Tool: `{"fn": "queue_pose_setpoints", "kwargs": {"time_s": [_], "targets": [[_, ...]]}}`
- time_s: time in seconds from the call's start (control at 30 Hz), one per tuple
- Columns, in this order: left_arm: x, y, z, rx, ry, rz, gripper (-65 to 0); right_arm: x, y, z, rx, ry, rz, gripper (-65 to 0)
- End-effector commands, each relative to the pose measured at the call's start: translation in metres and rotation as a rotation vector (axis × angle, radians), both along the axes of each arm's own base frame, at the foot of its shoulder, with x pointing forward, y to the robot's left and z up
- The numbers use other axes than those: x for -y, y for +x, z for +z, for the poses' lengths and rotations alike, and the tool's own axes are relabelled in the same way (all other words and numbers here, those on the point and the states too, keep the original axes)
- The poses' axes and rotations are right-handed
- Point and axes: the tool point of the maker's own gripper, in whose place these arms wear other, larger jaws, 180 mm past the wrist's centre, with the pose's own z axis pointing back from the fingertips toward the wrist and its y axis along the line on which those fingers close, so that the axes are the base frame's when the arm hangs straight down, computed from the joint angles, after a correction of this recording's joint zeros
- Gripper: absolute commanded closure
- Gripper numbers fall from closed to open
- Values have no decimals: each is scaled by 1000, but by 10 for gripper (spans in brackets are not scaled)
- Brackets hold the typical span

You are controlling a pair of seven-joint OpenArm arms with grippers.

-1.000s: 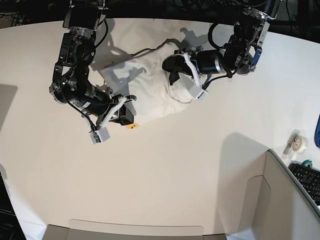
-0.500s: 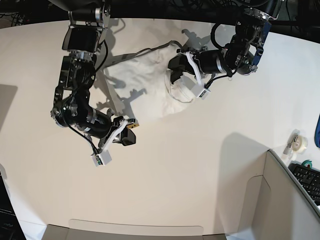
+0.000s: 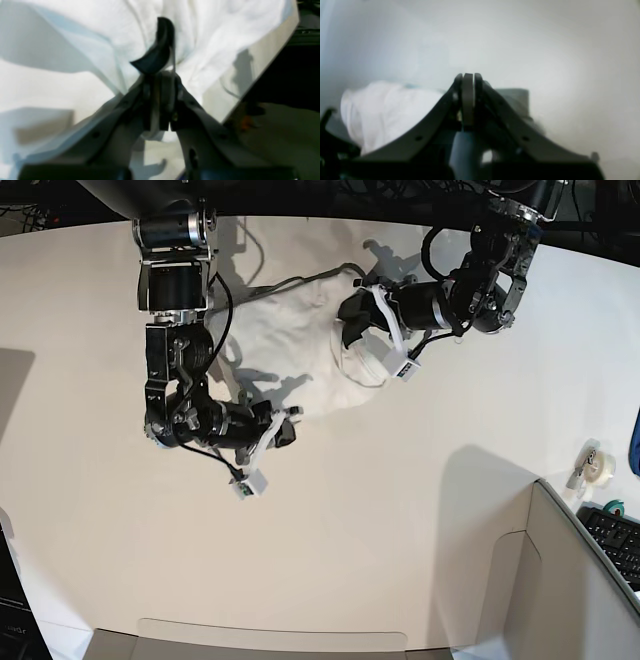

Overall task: Layout the t-shirt on the table in an organized manner, then fold the t-shirt properly
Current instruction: 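Grasp the folded bundle with both grippers and lift it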

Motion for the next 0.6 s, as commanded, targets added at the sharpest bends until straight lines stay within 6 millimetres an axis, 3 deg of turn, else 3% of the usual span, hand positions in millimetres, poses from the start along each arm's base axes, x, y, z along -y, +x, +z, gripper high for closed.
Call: {"fn": "queue_pose_setpoints", "kwargs": {"time_s": [0.0,0.13,0.3,0.47,0.57], "targets": [[-4,15,9,59,19,1,-36,4,8,16,63,5,0,0],[-17,24,-3,81,112,9,-36,22,-8,16,91,-43,-3,0],[-32,51,-8,109,180,34,-36,41,-31,18,133,-100,-4,0],[-42,75,-7,119,203,60,-36,49,-61,15,142,-130,7,0],[-34,90,0,137,183,70,-36,47,-79,15,145,-134,15,0]]}}
